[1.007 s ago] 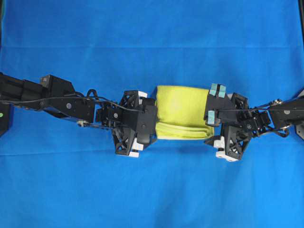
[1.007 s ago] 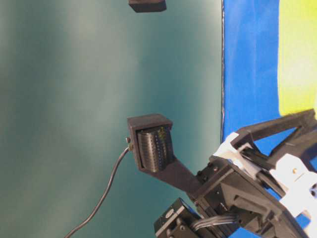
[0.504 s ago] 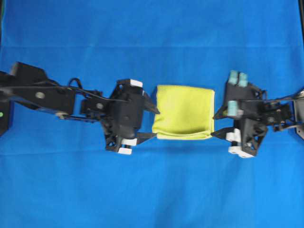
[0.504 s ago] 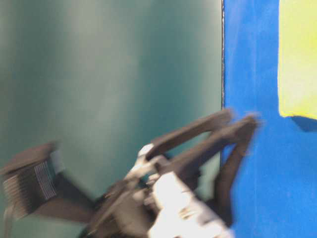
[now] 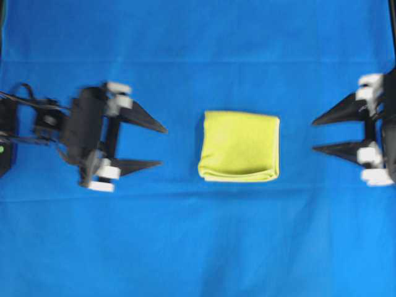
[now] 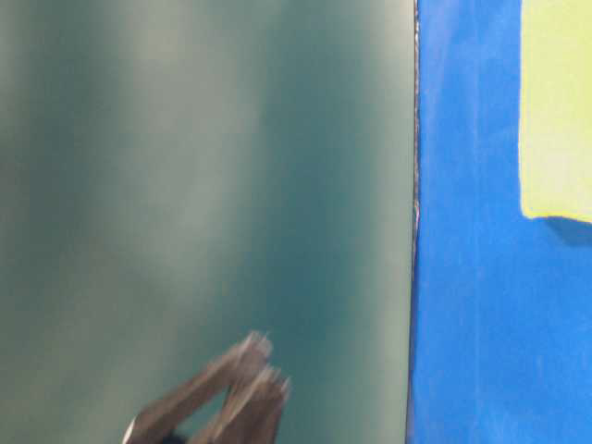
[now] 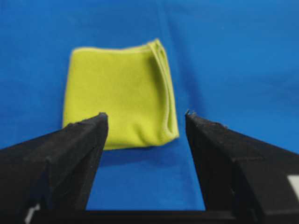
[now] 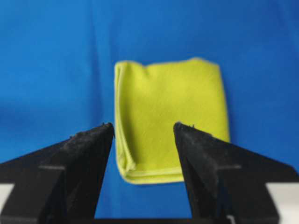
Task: Fold the yellow towel.
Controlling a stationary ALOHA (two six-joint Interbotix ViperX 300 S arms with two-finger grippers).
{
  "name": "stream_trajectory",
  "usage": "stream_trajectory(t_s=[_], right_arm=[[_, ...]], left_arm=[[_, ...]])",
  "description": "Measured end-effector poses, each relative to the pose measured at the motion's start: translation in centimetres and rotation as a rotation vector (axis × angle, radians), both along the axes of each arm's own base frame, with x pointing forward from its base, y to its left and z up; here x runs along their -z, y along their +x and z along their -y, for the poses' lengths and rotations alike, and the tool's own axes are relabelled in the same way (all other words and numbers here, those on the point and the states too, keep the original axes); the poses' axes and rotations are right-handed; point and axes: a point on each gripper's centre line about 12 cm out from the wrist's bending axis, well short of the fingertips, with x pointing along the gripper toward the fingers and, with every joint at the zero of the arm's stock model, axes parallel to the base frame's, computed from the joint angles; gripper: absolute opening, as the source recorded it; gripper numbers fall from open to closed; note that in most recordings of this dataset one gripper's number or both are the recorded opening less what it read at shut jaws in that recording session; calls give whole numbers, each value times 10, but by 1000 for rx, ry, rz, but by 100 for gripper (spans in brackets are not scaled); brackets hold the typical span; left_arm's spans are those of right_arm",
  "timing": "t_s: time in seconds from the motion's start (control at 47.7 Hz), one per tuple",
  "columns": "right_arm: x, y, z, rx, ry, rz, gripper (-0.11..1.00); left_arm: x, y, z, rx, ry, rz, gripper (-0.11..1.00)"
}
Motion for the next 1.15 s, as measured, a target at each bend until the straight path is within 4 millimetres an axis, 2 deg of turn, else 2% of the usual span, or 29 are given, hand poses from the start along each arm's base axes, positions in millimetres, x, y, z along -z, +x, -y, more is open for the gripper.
stream_trajectory(t_s=[0.147,0.294,0.483,0.65,0.839,1.154], right_arm=[[0,-20,6,-1,-45,54,59],[10,-39,11,3,-71,91,59],[34,-57,20,36,-70,113,59],[43,-59,20,35,-63,134,59],[44,-58,20,27,-61,139,59],[44,-58,19,27,-59,140,59]], left_arm=[[-8,-31,-6,-17,-17,63,64],[-10,-61,-9,-24,-35,110,64],[2,-98,-11,-26,-42,145,64],[17,-123,-13,-30,-51,163,63],[17,-135,-14,-31,-61,205,63],[17,-136,-14,-33,-67,206,63]])
